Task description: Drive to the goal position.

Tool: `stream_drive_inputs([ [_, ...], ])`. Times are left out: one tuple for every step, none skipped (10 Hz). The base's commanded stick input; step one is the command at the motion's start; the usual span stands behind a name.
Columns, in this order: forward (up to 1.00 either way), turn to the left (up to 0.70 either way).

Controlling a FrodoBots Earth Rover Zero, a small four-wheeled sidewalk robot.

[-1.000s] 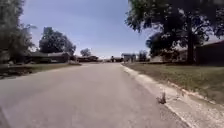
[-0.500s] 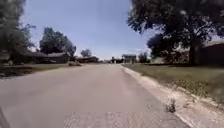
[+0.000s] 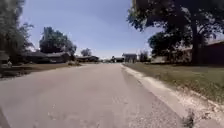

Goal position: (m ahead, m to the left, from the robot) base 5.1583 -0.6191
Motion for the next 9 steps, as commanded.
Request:
stream_drive_inputs([
  [0.70, -0.05],
  [0.70, 0.00],
  [0.70, 0.00],
  [0.70, 0.00],
  [0.70, 0.00],
  [0.70, 0.00],
  [0.70, 0.00],
  [0.70, 0.00],
  [0.70, 0.00],
])
